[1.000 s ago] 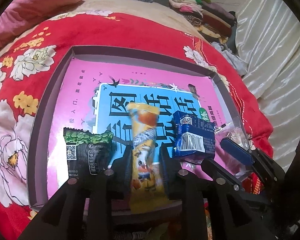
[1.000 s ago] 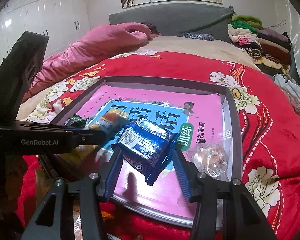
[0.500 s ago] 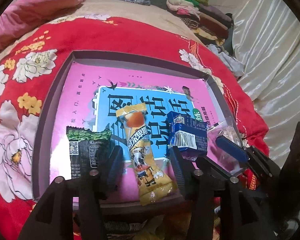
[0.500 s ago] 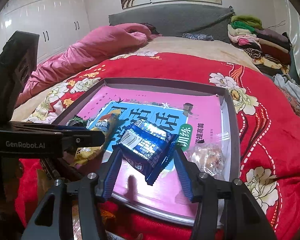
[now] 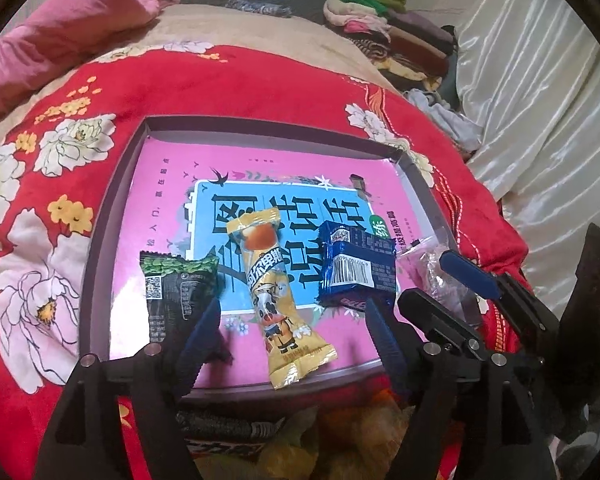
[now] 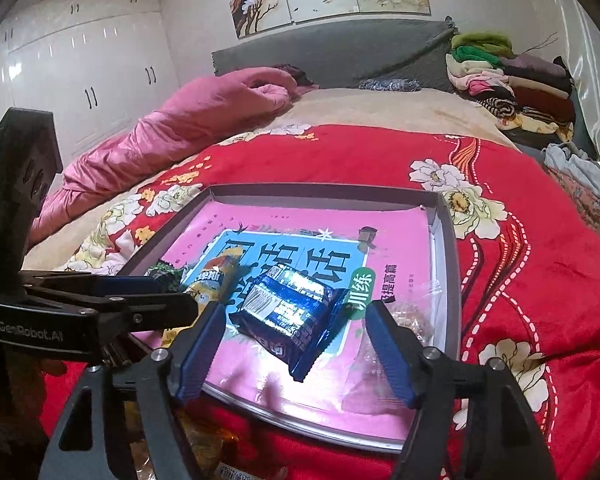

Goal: Organize snacks
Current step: 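Open both tools and withdraw them from the tray toward the snack pile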

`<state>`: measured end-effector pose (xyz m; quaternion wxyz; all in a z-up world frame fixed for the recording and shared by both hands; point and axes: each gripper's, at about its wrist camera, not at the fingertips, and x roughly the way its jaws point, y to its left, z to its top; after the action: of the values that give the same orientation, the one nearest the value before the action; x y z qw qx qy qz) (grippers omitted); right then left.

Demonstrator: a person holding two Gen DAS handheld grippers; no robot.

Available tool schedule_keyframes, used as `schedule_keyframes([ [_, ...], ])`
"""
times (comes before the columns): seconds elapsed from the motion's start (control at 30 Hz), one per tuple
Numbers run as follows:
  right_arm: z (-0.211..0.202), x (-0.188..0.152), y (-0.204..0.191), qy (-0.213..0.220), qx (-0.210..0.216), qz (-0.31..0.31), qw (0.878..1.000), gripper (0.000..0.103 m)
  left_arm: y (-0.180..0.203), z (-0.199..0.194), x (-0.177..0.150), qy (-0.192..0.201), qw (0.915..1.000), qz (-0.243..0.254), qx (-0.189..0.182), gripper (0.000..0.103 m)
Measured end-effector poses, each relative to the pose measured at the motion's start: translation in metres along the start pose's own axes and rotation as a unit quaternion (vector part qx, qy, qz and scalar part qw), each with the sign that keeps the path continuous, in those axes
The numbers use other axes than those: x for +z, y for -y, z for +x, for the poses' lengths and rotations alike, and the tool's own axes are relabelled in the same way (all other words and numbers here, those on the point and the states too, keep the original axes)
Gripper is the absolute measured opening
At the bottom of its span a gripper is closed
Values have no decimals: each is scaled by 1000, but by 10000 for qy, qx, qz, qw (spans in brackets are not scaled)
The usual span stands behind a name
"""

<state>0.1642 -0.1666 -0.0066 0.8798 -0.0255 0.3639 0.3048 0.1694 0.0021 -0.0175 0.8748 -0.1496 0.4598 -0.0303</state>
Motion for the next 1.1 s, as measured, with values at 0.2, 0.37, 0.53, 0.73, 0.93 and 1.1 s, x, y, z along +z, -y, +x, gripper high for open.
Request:
schedule_keyframes([
  [0.2,-2,1,0,37,-49,-16,10000,74,-6,-7,-1,54,9999,-56,66,79],
  [0.37,-6,2,0,138,-47,-21,9999,81,-11,-12,-3,64,9998,-161,71,79],
  [0.53,-12,5,0,268,-12,-18,9996,86,-15,-19,-7,78,9997,-208,69,79],
  [0.73,-16,7,-2,337,-24,-84,9994,90,-20,-29,-12,105,9997,-186,97,79],
  [0.93,-19,7,-10,401,-85,-282,9988,90,-24,-35,-16,117,9996,-189,152,79],
  [1.1,-23,6,-16,458,-102,-430,9980,92,-24,-40,-20,119,9998,-128,133,79],
])
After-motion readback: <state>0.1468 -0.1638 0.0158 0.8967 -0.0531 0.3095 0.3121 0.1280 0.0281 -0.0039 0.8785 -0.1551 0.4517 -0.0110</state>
